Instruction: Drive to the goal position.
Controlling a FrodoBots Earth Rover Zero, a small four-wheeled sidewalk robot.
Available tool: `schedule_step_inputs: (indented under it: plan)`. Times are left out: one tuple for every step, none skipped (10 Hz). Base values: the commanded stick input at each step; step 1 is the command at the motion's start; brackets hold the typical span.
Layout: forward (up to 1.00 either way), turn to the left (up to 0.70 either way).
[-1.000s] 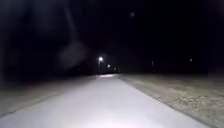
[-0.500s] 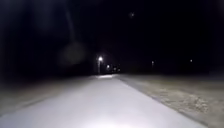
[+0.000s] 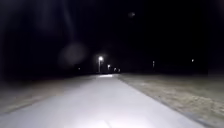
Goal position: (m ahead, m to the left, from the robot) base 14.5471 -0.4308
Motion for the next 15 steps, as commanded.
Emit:
schedule_step_inputs:
  plan:
    - [0.70, 0.00]
    - [0.70, 0.00]
    - [0.70, 0.00]
    - [0.70, 0.00]
    - [0.70, 0.00]
    - [0.70, 0.00]
    - [0.70, 0.00]
    - [0.70, 0.00]
    - [0.70, 0.00]
    - [0.70, 0.00]
    - [0.70, 0.08]
    - [0.70, 0.14]
    - [0.70, 0.14]
    - [0.70, 0.14]
    - [0.70, 0.09]
